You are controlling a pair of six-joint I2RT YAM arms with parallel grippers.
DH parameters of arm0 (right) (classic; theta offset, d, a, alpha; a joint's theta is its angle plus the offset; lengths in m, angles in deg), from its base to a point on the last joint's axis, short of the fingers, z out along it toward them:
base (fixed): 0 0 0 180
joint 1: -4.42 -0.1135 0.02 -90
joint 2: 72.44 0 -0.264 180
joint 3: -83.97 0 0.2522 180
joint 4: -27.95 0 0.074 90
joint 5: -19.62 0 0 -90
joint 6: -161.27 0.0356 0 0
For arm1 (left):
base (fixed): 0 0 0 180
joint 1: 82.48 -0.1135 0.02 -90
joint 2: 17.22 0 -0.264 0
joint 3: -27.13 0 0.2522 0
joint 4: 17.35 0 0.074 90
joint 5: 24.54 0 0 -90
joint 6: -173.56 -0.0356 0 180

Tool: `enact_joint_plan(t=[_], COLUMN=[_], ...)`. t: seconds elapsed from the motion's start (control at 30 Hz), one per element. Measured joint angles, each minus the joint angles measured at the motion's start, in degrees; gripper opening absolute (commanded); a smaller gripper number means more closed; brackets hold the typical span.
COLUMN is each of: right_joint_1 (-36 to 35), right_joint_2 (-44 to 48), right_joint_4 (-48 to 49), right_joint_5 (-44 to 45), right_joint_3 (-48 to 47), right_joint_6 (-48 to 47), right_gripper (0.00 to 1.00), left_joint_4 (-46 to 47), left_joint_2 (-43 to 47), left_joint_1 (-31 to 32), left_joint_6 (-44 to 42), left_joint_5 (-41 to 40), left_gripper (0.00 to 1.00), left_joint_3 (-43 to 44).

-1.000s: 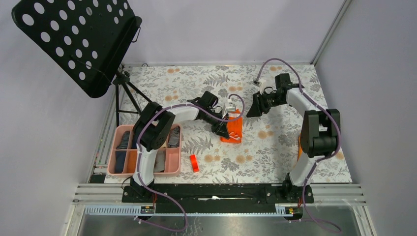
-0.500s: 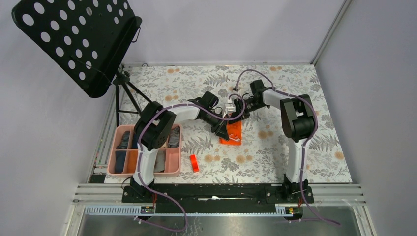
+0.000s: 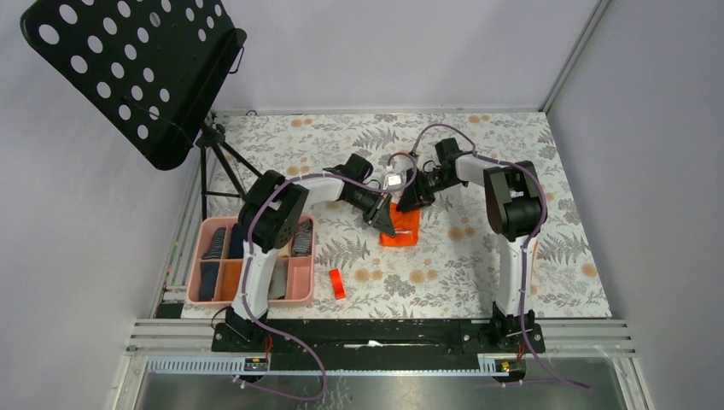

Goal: Roll the underwear
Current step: Roll the underwear to the center of the board.

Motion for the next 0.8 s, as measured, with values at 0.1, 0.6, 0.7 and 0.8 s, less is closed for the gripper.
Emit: enact_joint_plan(t=[0.1, 0.6, 0.7, 0.8], right_joint_1=[1.2, 23.0, 18.3, 9.4], right_joint_2=[0.0, 28.0, 45.9, 60.3], right_joint_4=[0.1, -0.7, 2.2, 5.5], right_joint_5=[-0.9, 5.4, 8.9, 11.6], right_joint_3=[-1.8, 8.0, 21.6, 33.6], right_joint_6=[-0.1, -22.6, -35.3, -47.2], right_gripper=[0.51, 0.57, 0.62, 0.6], left_joint_4=[-0.7, -4.0, -4.7, -4.7], left_joint_2=[-1.6, -4.9, -5.3, -5.3], left_joint_1=[-0.1, -0.2, -0.2, -0.2], left_joint_6=[1.2, 4.0, 4.5, 4.8], left_joint_5=[0.4, 1.1, 1.0, 0.9], left_gripper=[0.0, 0.0, 0.0, 0.01], left_joint_3=[1.8, 6.1, 6.6, 6.7])
